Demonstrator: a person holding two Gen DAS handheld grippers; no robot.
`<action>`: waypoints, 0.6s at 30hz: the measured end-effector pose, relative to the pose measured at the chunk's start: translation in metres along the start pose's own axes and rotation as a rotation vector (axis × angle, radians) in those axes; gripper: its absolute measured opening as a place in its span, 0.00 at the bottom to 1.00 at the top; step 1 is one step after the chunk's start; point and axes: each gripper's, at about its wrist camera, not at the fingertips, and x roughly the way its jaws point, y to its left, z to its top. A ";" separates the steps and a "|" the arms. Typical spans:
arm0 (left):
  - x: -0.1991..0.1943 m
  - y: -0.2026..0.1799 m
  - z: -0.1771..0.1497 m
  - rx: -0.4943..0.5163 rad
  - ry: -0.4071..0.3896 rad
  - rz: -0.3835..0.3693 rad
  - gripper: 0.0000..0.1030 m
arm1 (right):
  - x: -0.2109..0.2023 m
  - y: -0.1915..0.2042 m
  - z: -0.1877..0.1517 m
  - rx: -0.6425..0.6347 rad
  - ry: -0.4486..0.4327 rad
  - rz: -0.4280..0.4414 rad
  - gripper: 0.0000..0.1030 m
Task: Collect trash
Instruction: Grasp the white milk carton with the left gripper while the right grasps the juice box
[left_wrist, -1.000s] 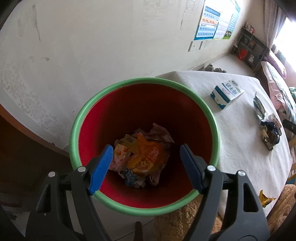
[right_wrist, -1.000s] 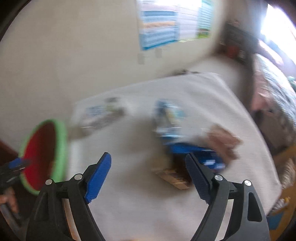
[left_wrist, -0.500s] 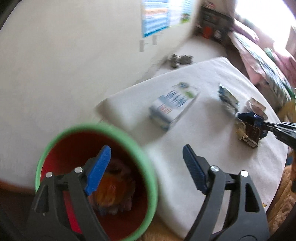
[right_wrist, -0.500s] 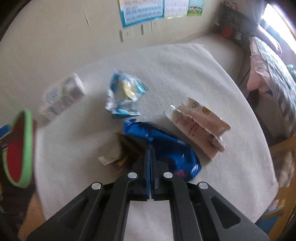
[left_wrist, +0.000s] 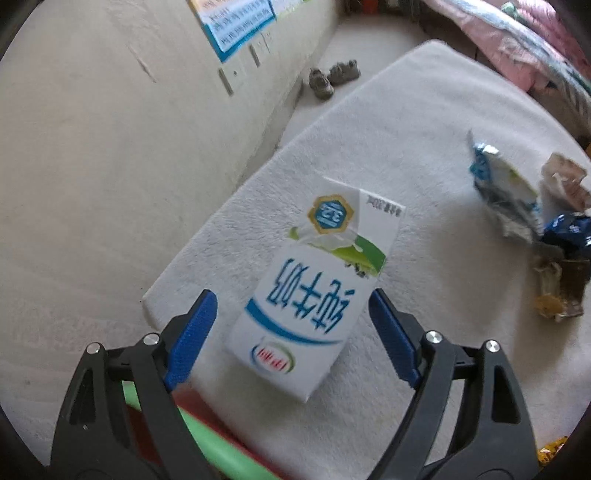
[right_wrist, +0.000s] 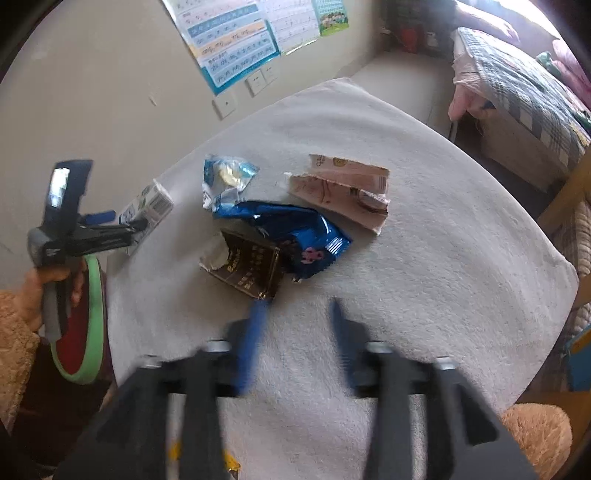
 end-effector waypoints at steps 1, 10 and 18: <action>0.005 -0.001 0.001 0.011 0.018 -0.005 0.79 | 0.000 0.000 0.000 -0.005 -0.007 0.005 0.56; -0.011 -0.008 -0.013 -0.039 0.024 -0.066 0.57 | 0.013 0.014 0.020 -0.064 -0.014 0.023 0.80; -0.067 -0.021 -0.084 -0.190 -0.011 -0.172 0.56 | 0.041 0.007 0.086 -0.128 -0.036 -0.110 0.86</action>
